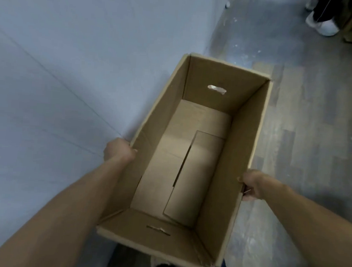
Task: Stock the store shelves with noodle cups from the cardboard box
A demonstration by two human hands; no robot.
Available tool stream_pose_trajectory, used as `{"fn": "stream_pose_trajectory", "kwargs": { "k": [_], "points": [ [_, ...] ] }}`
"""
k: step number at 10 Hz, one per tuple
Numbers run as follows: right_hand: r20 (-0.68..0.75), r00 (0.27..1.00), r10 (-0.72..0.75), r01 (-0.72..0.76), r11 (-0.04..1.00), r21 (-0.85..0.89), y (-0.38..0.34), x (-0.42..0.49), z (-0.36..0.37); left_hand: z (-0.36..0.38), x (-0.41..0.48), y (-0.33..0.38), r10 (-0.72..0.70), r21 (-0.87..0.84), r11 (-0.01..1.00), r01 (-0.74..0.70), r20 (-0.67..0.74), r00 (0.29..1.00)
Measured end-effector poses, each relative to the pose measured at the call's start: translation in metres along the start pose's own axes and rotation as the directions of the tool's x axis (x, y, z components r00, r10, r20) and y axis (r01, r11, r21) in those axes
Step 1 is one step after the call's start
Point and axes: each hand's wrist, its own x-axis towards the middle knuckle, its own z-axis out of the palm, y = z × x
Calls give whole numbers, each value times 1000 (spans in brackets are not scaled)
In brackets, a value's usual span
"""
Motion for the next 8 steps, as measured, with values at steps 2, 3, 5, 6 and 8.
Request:
{"fn": "stream_pose_trajectory", "kwargs": {
  "k": [2, 3, 5, 6, 8],
  "points": [
    [1, 999, 49, -49, 999, -14, -57, 118, 21, 70, 127, 49, 20, 114, 993, -19, -6, 1000],
    [-4, 996, 85, -84, 996, 8, -68, 166, 41, 105, 179, 58, 64, 140, 988, -64, 3, 998],
    [-38, 989, 146, -142, 985, 101, -68, 231, 72, 168, 244, 61, 94, 113, 988, -102, 75, 993],
    [-41, 990, 138, -134, 986, 96, -64, 244, 82, 184, 252, 62, 72, 113, 990, -81, 78, 994],
    [-164, 983, -86, 108, 985, 132, -96, 219, 71, 160, 252, 79, 49, 26, 998, -55, 180, 982]
  ]
}}
